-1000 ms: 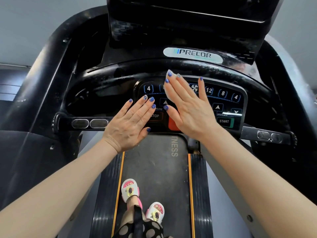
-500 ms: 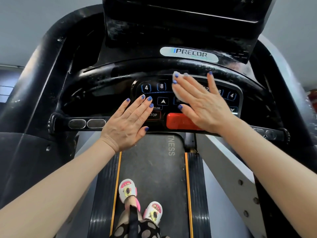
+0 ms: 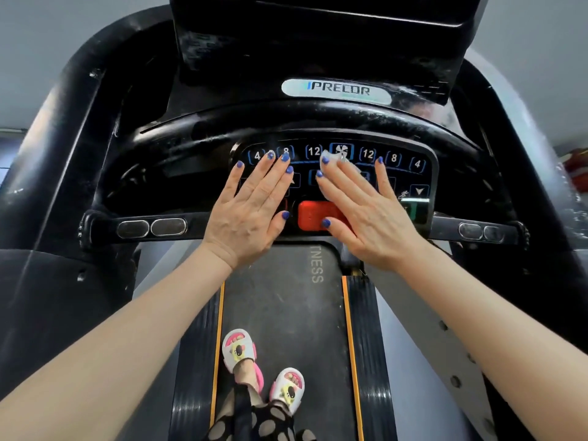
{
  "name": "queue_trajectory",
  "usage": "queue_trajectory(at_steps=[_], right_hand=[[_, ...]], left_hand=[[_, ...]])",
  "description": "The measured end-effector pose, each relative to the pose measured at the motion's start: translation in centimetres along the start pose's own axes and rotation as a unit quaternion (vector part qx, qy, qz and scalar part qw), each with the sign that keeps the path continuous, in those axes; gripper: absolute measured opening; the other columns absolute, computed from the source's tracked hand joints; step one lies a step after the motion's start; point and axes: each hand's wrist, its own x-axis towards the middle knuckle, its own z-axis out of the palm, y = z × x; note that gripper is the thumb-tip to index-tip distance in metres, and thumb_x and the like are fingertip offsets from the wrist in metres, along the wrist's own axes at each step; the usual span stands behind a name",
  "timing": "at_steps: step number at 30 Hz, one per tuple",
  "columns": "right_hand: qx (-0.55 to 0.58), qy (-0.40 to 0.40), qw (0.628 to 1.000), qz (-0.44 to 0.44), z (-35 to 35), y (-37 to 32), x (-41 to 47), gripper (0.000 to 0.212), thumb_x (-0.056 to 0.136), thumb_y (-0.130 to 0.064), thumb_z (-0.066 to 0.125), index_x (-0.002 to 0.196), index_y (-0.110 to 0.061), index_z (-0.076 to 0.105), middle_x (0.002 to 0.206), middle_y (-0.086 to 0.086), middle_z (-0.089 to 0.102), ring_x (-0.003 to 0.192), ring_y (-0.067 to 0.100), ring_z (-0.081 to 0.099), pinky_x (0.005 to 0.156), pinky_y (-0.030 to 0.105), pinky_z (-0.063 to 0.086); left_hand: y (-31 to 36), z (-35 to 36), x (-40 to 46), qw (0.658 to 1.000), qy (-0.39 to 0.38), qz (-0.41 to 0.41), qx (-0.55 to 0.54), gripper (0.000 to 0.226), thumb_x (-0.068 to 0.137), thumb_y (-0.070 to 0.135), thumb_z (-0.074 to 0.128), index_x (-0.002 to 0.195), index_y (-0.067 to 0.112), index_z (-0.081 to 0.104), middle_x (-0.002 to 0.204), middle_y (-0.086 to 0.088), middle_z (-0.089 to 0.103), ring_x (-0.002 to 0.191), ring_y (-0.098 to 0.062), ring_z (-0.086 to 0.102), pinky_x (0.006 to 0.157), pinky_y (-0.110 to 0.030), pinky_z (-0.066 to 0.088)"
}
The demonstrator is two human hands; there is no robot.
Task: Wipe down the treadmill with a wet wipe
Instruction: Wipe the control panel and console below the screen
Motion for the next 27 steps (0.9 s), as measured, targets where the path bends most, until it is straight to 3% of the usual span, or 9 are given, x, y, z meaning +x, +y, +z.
queue_trajectory(at_steps=[5,11,15,22,27], right_hand=[[0.009,-0.010,1.000,0.008,0.4,3.5,-4.1,0.064,0.102,-0.047,0.031,0.160,-0.020,0.023,0.168,-0.010,0.007,0.155,0.010,0.004,0.123,0.056,-0.009],[0.016,-0.024,0.999,-0.036,0.1,0.8,-0.9,0.067,0.101,-0.050,0.030,0.161,-0.020,0.022,0.169,-0.009,0.006,0.155,0.009,-0.003,0.123,0.052,-0.012],[0.001,-0.036,0.998,-0.041,0.0,2.9,-2.2,0.064,0.102,-0.047,0.026,0.161,-0.023,0.020,0.168,-0.012,0.007,0.155,0.007,0.001,0.123,0.055,-0.010],[-0.026,0.023,0.999,-0.005,-0.2,2.8,0.1,0.061,0.104,-0.045,0.026,0.159,-0.021,0.025,0.168,-0.006,0.016,0.155,0.013,0.012,0.122,0.057,-0.007],[-0.003,0.041,0.999,0.032,-0.9,1.7,3.7,0.060,0.106,-0.045,0.024,0.161,-0.022,0.017,0.169,-0.008,0.008,0.155,0.011,0.003,0.123,0.057,-0.009]], left_hand=[[-0.1,0.1,-0.2,1.000,0.003,0.018,0.019,0.056,0.105,0.031,0.039,0.154,0.006,0.037,0.162,-0.012,0.033,0.151,-0.029,0.025,0.127,-0.046,0.003],[-0.2,0.0,-0.2,0.999,0.010,0.033,0.028,0.055,0.105,0.030,0.040,0.155,0.007,0.037,0.162,-0.012,0.032,0.151,-0.030,0.028,0.127,-0.046,0.006],[-0.1,0.0,-0.1,0.999,0.007,0.033,0.030,0.055,0.104,0.030,0.040,0.155,0.007,0.037,0.162,-0.012,0.033,0.150,-0.031,0.029,0.127,-0.046,0.006],[-0.1,0.0,-0.2,0.999,0.005,0.031,0.035,0.055,0.104,0.030,0.040,0.154,0.007,0.038,0.161,-0.012,0.034,0.150,-0.030,0.029,0.127,-0.047,0.009],[-0.2,0.0,-0.2,0.999,-0.005,0.032,0.039,0.056,0.104,0.030,0.041,0.155,0.007,0.037,0.162,-0.012,0.031,0.152,-0.030,0.026,0.127,-0.047,0.008]])
